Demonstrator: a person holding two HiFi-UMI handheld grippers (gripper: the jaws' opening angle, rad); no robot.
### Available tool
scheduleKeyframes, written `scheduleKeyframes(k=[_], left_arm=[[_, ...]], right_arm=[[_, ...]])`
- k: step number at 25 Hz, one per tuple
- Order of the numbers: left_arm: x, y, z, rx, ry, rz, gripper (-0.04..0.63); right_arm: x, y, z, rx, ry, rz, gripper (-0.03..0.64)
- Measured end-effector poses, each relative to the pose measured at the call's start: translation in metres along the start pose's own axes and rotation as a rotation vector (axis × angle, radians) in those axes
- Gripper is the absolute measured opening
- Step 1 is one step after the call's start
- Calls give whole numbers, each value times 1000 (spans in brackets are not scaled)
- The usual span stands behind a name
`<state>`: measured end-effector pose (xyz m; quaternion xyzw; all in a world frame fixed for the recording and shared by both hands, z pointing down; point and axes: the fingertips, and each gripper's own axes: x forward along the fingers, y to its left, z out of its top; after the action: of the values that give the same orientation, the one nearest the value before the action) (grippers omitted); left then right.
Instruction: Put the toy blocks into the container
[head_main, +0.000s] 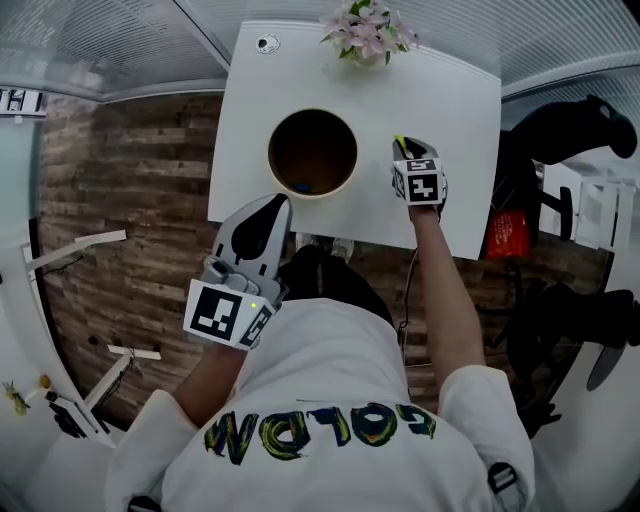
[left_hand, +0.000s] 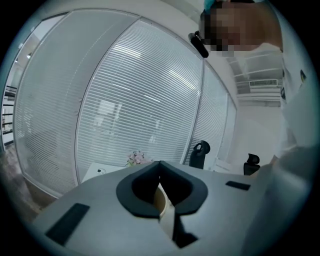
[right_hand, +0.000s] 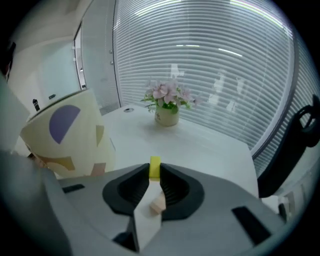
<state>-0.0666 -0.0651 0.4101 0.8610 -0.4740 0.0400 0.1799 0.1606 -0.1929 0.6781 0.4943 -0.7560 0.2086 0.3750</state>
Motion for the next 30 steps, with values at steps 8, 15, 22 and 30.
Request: scheduleKeyframes(k=[8,15,22,30], left_arm=[[-4,-13,28,32,-75,-15,12],[-6,-22,52,55,-130,-21,12],[-2,-28,73,66,-164,-25,12],[-2,-27,81,76,-175,-20,12]], right_arm=[[-80,5,57,-28,-172,-30,72],[-186,12,108,-23,-384,-78,72],[-277,19,131,-24,-511,-134,72],[-297,22,144,-36,-553,-144,72]])
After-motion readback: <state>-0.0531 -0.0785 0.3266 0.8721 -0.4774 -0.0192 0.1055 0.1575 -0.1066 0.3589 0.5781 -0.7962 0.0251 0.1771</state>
